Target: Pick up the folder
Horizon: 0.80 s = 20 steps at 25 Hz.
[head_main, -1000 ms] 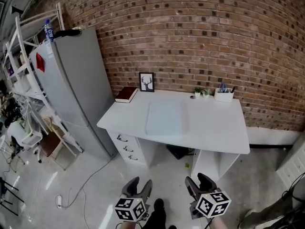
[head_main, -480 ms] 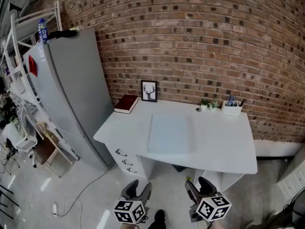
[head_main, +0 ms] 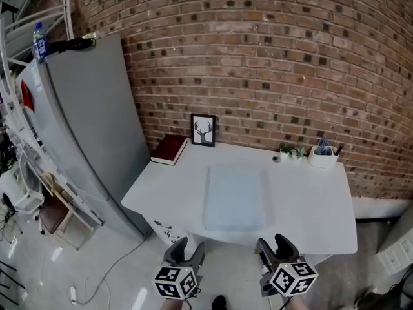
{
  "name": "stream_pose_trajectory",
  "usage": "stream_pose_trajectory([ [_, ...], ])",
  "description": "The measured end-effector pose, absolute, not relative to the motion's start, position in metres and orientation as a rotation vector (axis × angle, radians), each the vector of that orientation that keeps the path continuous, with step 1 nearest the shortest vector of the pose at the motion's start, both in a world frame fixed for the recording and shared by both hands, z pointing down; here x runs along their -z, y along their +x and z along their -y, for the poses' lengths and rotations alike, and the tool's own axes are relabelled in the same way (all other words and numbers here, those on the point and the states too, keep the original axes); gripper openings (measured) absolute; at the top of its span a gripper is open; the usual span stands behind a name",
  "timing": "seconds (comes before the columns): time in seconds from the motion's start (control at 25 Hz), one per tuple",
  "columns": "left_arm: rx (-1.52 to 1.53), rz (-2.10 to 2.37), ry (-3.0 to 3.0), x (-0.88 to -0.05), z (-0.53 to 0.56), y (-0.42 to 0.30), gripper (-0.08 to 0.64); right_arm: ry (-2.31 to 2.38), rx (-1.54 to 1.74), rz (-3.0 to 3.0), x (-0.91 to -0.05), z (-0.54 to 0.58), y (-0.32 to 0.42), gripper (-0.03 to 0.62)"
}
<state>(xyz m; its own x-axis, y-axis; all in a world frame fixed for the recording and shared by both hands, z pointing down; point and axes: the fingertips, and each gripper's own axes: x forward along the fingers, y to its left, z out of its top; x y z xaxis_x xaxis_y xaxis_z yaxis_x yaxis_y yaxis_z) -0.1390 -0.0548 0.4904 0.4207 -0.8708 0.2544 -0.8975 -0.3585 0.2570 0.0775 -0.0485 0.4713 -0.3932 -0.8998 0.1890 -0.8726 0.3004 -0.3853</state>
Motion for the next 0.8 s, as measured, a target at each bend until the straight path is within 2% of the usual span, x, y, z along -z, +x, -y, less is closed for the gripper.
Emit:
stream_pose_trajectory([
  [0.8,-0.148,1.45,2.386,-0.493,0.153,-0.138,0.223,-1.839,0.64,-2.41,-0.476,0.134,0.09,0.261],
])
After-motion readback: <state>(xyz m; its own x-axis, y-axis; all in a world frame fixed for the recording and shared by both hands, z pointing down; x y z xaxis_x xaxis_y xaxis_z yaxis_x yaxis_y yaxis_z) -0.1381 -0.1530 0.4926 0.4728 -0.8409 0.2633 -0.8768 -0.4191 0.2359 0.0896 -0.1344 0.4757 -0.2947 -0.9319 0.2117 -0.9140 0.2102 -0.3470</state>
